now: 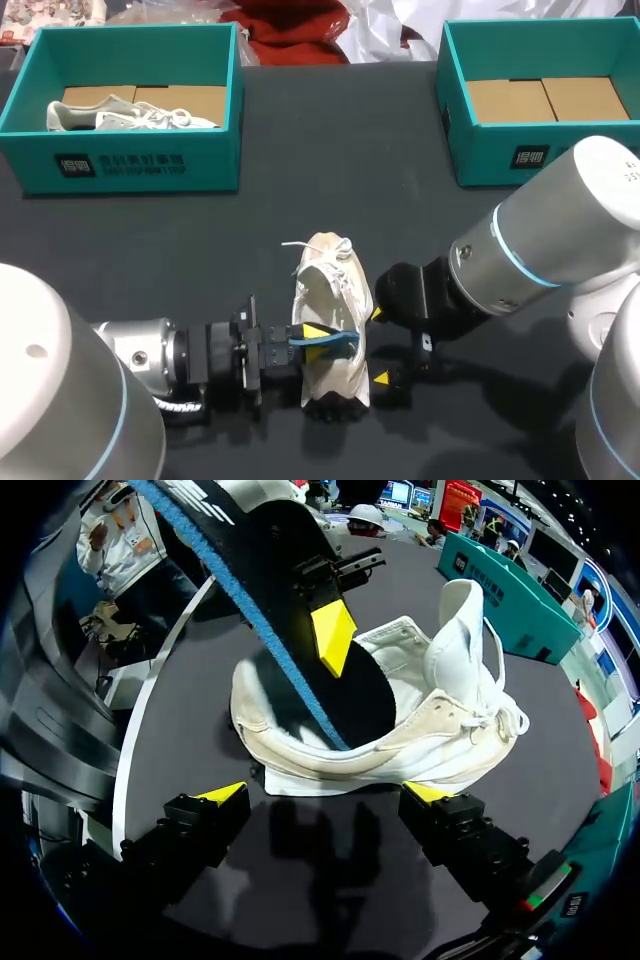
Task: Take the shoe out of the shoebox, open the shoe tongue, remove and reinsert the insole, then place the shoe into the shoebox
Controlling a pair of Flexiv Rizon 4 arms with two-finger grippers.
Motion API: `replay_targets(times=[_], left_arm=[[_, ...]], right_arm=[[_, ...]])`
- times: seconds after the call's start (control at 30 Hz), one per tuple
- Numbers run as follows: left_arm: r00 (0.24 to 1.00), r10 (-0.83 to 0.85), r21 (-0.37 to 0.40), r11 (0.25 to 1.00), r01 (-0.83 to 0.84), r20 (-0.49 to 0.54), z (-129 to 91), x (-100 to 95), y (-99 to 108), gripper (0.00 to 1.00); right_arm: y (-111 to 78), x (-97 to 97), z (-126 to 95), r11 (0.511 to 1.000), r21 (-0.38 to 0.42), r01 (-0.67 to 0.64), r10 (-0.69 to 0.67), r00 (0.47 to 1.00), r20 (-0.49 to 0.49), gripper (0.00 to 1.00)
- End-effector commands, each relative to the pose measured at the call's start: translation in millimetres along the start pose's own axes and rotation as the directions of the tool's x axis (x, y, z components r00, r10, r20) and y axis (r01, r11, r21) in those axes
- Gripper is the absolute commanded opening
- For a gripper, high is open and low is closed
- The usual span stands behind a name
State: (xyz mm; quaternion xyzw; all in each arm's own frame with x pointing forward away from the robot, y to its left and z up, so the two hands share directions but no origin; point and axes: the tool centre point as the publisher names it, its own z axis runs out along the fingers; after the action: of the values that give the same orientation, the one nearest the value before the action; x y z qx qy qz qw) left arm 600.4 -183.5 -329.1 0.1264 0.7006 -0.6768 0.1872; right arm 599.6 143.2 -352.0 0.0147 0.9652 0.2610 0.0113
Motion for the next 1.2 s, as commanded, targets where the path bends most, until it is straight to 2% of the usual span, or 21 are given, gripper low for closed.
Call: replay_targets(times=[0.03, 0.3, 0.67, 0.8, 1.2], left_arm=[[1.0, -0.014, -0.044, 0.999, 0.015, 0.019, 7.8, -2.8, 7.9, 0.0], [1.0, -0.02, -0.083, 0.996, 0.022, 0.024, 10.1, -6.1, 16.2, 0.0], [1.0, -0.004, -0.064, 0.998, 0.004, -0.001, 9.7, -5.9, 1.7, 0.0], [1.0, -0.003, -0.056, 0.998, 0.003, -0.006, 9.4, -6.8, -2.2, 0.12], [1.0, 0.014, -0.034, 0.999, -0.014, -0.019, 13.0, -8.1, -15.5, 0.28]], right_arm=[[-0.9, 2.0, -0.2, 1.0, -0.001, -0.001, 0.001, 1.0, 0.004, 1.0], [-0.9, 2.0, -0.2, 1.0, -0.001, -0.001, 0.001, 1.0, 0.004, 1.0], [-0.9, 2.0, -0.2, 1.0, -0.001, -0.001, 0.001, 1.0, 0.004, 1.0], [-0.9, 2.0, -0.2, 1.0, -0.001, -0.001, 0.001, 1.0, 0.004, 1.0], [-0.9, 2.0, -0.2, 1.0, -0.001, -0.001, 0.001, 1.0, 0.004, 1.0]])
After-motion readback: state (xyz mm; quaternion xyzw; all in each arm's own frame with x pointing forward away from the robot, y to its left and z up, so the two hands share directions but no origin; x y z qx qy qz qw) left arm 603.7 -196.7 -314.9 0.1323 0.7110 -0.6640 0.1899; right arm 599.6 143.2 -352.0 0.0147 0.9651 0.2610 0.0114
